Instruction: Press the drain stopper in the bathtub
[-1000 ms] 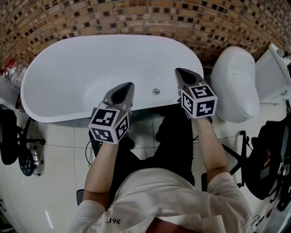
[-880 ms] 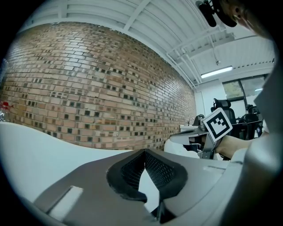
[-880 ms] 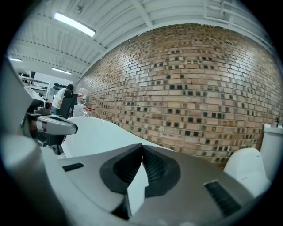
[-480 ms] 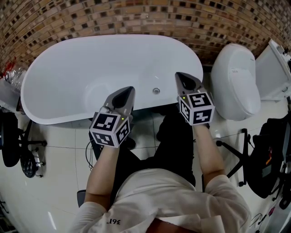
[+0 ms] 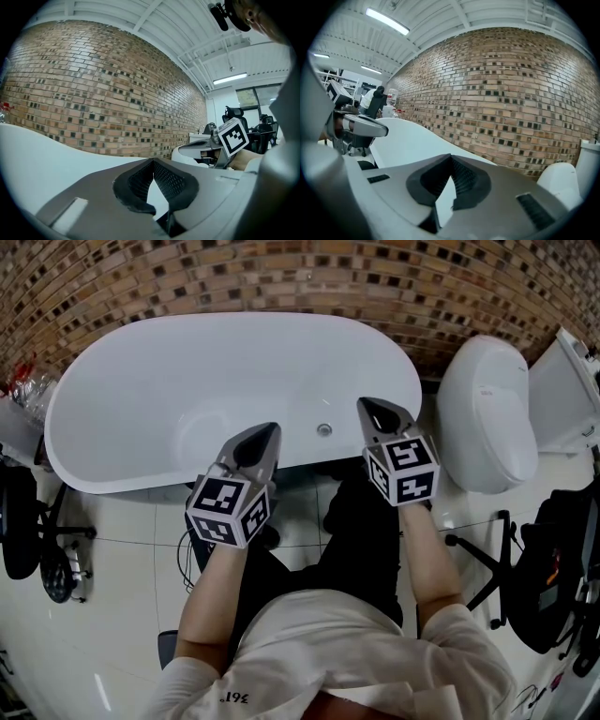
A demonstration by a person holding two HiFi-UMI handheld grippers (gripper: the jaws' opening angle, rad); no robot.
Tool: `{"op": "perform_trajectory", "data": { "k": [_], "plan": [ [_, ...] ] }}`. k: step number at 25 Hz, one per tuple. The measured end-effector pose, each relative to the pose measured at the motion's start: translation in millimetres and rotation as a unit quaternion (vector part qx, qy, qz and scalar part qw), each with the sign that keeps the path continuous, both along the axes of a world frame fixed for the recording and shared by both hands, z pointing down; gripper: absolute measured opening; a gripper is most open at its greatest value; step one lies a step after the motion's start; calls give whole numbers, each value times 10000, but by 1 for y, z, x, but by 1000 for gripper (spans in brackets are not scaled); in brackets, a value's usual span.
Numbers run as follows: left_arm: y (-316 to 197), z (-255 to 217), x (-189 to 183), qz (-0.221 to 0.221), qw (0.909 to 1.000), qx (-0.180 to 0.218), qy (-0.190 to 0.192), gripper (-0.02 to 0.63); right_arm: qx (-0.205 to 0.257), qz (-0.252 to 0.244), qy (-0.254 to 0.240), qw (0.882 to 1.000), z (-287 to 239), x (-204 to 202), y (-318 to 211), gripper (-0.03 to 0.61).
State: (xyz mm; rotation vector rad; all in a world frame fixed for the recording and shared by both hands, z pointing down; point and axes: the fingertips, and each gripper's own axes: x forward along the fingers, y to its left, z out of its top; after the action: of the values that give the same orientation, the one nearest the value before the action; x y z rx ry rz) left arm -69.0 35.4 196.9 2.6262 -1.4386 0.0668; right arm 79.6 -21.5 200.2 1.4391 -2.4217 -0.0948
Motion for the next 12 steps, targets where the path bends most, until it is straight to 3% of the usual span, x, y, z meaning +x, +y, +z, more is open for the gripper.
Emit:
{"op": "perform_trajectory", "data": {
  "k": [12],
  "plan": [
    [1,-1,-1,12,10000,4,-14,0,-32,-84,45,9999,-1,-5,-1,15]
  ]
}}
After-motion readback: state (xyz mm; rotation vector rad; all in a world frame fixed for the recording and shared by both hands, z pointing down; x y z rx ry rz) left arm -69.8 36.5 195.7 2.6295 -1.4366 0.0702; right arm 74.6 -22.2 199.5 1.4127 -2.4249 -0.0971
